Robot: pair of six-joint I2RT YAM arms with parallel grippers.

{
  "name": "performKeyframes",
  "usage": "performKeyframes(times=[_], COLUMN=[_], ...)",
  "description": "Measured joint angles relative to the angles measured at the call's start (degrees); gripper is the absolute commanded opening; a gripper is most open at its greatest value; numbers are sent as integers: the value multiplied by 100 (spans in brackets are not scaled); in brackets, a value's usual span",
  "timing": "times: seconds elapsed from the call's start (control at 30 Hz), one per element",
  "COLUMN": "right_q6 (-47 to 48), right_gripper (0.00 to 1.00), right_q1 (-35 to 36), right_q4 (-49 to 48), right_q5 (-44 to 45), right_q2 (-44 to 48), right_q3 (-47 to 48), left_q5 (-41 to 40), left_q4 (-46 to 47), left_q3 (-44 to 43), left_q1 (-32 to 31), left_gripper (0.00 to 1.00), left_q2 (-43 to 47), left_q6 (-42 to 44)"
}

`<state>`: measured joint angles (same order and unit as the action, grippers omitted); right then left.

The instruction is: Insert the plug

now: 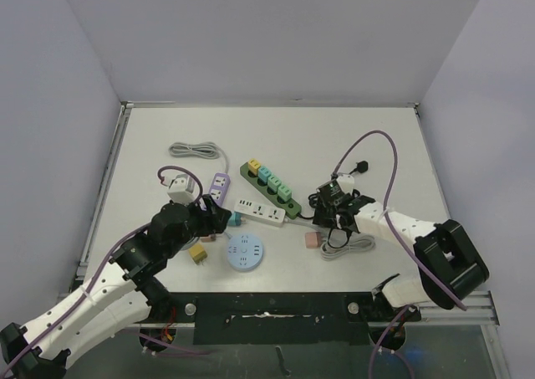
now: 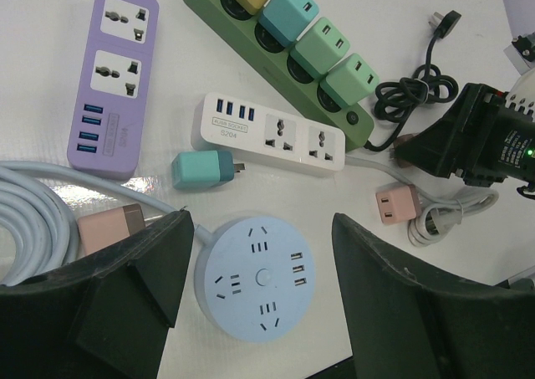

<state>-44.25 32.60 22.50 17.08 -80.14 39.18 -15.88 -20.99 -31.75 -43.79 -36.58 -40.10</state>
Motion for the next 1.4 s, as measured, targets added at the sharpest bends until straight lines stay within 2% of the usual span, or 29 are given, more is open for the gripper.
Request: performKeyframes(times=[0.17,0.33,0.67,0.97,1.23,1.4], right_q6=[96,595,1550,2367,2662,2723], right_gripper=[39,38,41,43,43,43], right_q1=[13,146,866,1143,1172,1172], right_q4=[-144,-562,-1897,-2935,-2997,-2997], right_q5=[-170,-586,-2455,-4076,-4540,-4605], right_q2=[286,772,876,649,162,57], right_q3=[-160,-149,101,225,612,699], left_q5=[168,411,800,1808,2780,3141], left_q4=[273,785,2299,3504,3921,4282], left_q3=[142,321,481,761,815,1132], left_q1=[0,0,96,761,872,949], left_gripper=[66,67,67,67,67,57], left_q2=[-70,-376,-1147,-1707,-2057,-2055], left_q6=[-133,-369,-1139,-1869,-2105,-2356])
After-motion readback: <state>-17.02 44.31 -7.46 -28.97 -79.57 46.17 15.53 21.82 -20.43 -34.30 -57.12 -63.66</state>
